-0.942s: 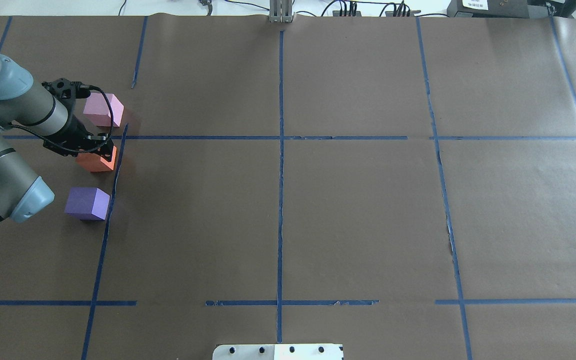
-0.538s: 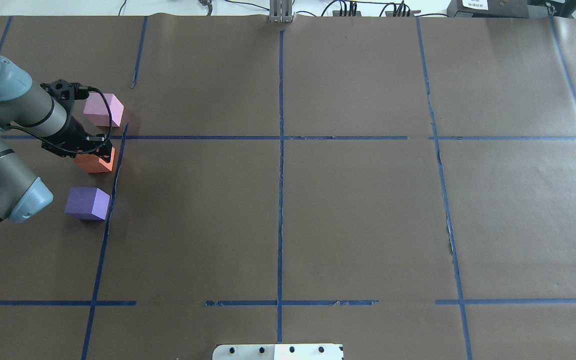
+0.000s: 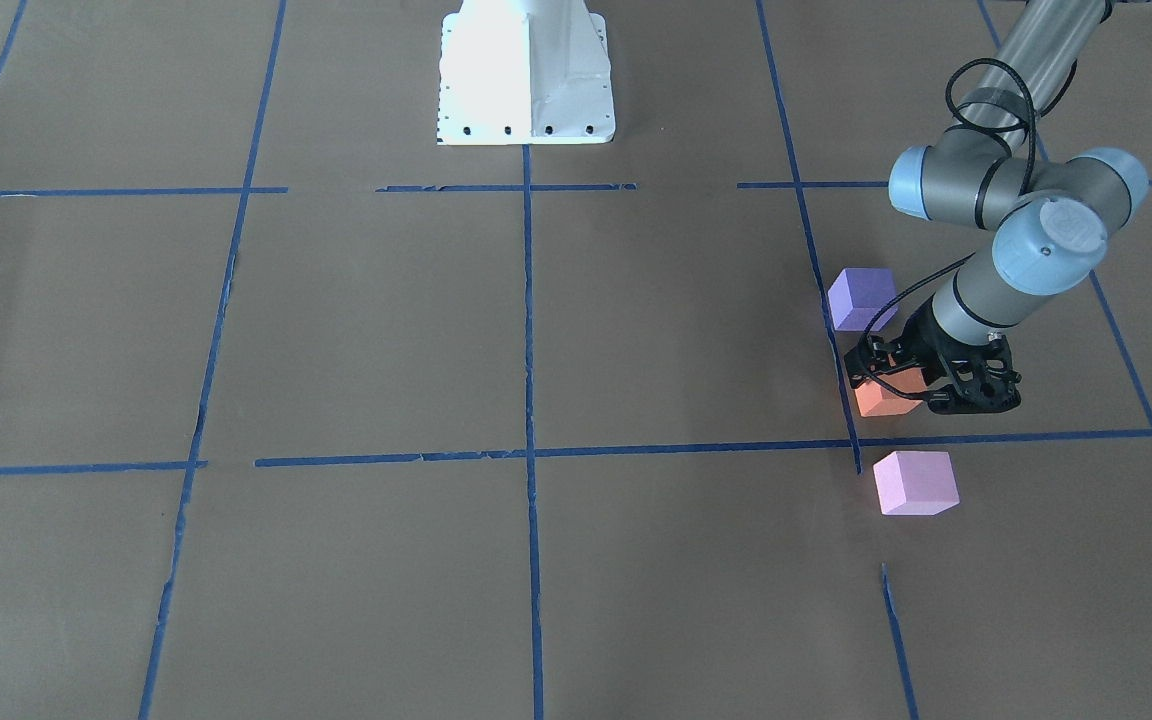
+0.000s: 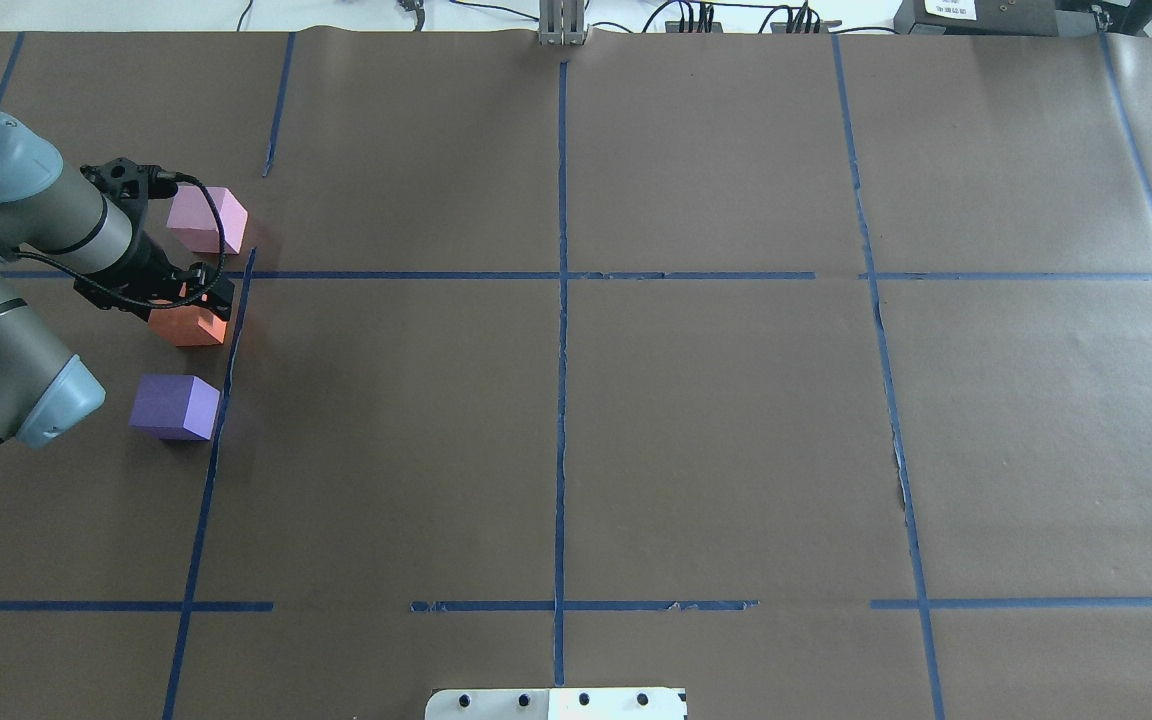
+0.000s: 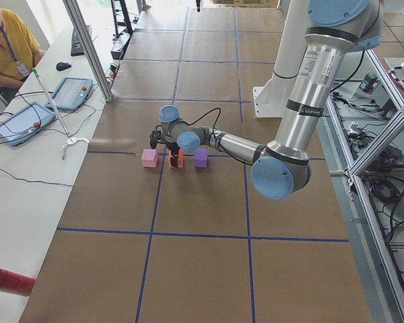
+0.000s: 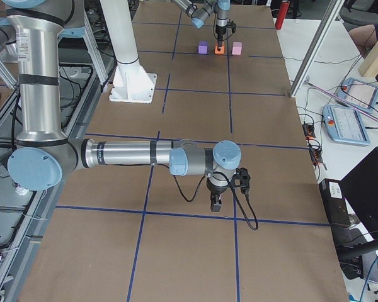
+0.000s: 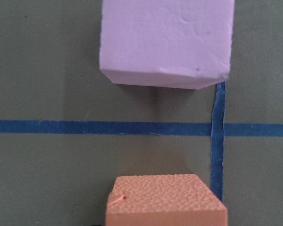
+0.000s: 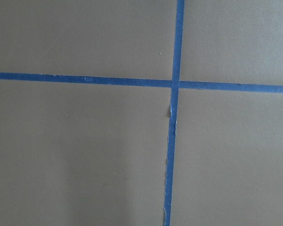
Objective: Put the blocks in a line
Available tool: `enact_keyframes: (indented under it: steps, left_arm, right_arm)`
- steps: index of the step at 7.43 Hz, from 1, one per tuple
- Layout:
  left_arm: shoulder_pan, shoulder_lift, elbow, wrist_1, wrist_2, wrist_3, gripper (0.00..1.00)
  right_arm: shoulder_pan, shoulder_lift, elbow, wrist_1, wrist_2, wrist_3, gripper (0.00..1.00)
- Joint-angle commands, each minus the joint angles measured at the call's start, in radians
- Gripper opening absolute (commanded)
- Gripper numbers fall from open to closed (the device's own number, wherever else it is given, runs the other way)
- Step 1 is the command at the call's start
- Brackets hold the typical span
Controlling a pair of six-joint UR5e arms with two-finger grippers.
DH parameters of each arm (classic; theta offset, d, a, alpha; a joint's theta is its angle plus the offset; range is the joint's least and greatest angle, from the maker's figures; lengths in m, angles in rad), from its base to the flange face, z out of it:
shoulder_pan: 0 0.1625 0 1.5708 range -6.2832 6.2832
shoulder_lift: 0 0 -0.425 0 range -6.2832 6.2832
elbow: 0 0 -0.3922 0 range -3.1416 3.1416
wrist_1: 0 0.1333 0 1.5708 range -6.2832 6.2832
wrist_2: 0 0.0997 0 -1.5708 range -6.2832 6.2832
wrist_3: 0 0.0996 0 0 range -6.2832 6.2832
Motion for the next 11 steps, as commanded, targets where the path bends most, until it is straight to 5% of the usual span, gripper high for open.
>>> enact_keyframes:
  steps: [1, 6, 8, 11]
  left_arm:
    - [-0.011, 0.068, -0.125, 0.002, 0.022, 0.009, 1.00]
    - [-0.072, 0.111, -0.245, 0.053, 0.071, 0.014, 1.00]
    - [-0.254, 0.096, -0.263, 0.192, 0.045, 0.251, 1.00]
    - [-0.428, 0.163, -0.215, 0.220, -0.082, 0.609, 1.00]
  right_arm:
    - [0.000, 0.000, 0.000, 0.001, 0.000, 0.000, 1.00]
    - [0.000, 0.000, 0.000, 0.000, 0.000, 0.000, 1.00]
    - [0.000, 0.000, 0.000, 0.001, 0.000, 0.000, 1.00]
    - [0.000, 0.000, 0.000, 0.001, 0.000, 0.000, 1.00]
